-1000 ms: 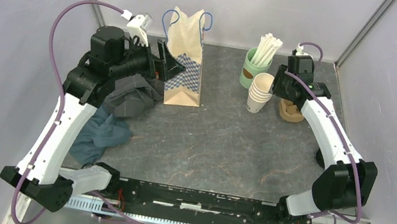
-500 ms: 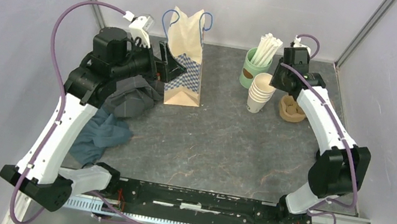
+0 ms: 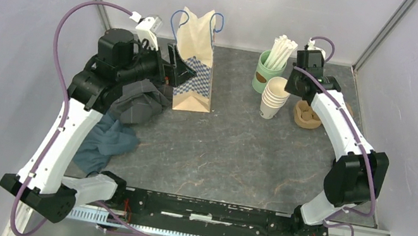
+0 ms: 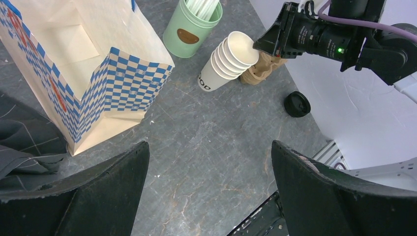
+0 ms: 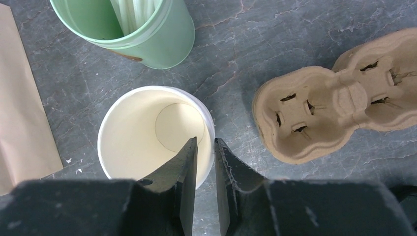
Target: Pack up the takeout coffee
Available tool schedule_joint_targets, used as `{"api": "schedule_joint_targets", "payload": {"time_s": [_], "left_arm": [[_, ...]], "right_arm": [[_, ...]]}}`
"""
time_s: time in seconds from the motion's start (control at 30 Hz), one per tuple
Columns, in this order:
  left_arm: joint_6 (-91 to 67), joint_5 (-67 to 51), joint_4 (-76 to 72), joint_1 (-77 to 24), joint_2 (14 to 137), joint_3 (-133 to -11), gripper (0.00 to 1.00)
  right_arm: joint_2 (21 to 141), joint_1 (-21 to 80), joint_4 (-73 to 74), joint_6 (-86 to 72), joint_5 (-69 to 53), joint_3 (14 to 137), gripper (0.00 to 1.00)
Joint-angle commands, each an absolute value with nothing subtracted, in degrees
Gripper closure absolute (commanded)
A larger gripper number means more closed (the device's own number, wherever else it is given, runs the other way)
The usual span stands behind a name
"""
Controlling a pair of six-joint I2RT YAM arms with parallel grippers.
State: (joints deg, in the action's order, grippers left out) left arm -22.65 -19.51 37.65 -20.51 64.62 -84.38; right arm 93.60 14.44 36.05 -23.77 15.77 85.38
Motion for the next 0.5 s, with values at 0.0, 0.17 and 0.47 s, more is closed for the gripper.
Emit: {"api": "schedule_joint_targets", "payload": {"time_s": [0.0, 0.17, 0.47], "left_arm": [[-18.74, -19.09, 37.79, -20.95, 64.53, -86.56, 0.0], [-18.73, -19.09, 37.84, -21.01, 64.53, -86.31, 0.0], [-18.73, -19.05, 37.79, -21.07, 64.24, -86.07, 0.0]], "right_arm": [[94.04, 14.7, 34.52, -24.98, 18.37, 85.5, 0.74], [94.48, 14.79, 34.67, -25.13, 18.63, 85.12, 0.74], [95.02, 14.76, 34.44, -25.03, 18.46, 84.9, 0.74]]}}
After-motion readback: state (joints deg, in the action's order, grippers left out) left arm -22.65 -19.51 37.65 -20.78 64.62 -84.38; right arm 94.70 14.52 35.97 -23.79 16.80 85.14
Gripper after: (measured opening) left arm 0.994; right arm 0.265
